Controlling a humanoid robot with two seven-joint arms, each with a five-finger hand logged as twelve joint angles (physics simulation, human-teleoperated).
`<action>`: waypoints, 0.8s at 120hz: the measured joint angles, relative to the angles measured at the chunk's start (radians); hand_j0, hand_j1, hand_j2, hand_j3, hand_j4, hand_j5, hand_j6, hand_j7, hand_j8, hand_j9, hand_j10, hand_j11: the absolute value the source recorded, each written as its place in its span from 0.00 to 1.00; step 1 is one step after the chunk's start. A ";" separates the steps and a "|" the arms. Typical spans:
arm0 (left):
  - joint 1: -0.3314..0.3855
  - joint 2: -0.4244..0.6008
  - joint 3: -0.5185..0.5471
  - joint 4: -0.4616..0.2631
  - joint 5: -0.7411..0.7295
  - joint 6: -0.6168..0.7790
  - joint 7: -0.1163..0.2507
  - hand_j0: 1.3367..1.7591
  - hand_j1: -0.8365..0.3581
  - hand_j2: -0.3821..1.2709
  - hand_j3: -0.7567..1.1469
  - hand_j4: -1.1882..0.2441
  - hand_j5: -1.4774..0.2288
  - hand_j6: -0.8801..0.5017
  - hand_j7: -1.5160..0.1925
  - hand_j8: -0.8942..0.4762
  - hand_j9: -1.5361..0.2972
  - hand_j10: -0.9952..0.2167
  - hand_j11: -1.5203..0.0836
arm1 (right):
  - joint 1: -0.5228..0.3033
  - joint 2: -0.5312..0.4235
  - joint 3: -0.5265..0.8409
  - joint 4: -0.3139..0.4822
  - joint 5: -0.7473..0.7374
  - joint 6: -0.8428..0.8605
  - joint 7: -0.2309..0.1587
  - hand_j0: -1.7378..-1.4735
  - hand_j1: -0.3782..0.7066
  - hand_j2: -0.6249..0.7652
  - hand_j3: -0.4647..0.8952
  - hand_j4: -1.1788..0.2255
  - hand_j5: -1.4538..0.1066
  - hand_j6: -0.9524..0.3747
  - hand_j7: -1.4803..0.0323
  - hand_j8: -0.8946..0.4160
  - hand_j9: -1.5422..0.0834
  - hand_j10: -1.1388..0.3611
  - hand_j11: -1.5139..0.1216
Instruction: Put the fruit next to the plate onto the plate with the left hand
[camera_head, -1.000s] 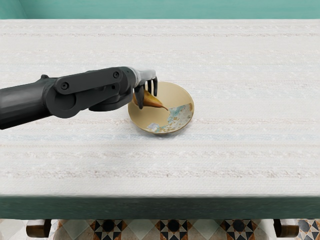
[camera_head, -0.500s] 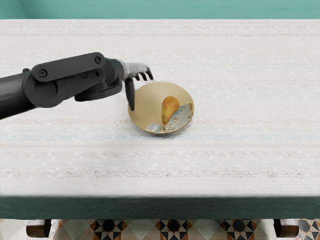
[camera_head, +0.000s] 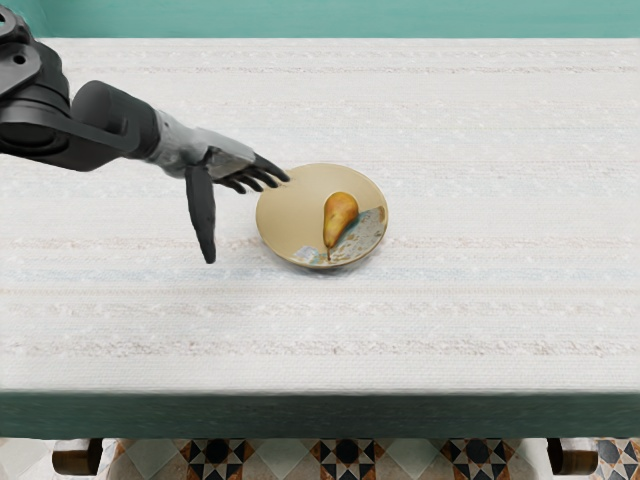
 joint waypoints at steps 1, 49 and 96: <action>0.000 0.004 -0.001 -0.003 -0.005 -0.002 0.000 0.76 0.95 0.24 0.40 0.80 0.83 0.60 0.85 0.62 0.81 0.78 0.91 | 0.000 0.000 0.000 0.000 0.000 0.000 0.000 0.30 0.03 0.45 0.34 0.84 0.93 0.72 0.98 0.68 0.95 0.76 0.93; 0.051 0.328 -0.037 -0.127 -0.210 -0.028 -0.002 0.76 0.97 0.23 0.40 0.81 0.85 0.62 0.87 0.63 0.82 0.80 0.93 | 0.000 0.000 0.000 0.000 0.000 0.000 0.000 0.30 0.03 0.45 0.34 0.84 0.93 0.72 0.98 0.68 0.95 0.76 0.93; 0.058 0.342 -0.045 -0.137 -0.254 -0.029 -0.003 0.76 0.97 0.23 0.40 0.81 0.85 0.62 0.87 0.63 0.82 0.80 0.93 | 0.000 0.000 0.000 0.000 0.000 -0.001 0.000 0.30 0.03 0.45 0.34 0.84 0.93 0.72 0.98 0.68 0.95 0.76 0.93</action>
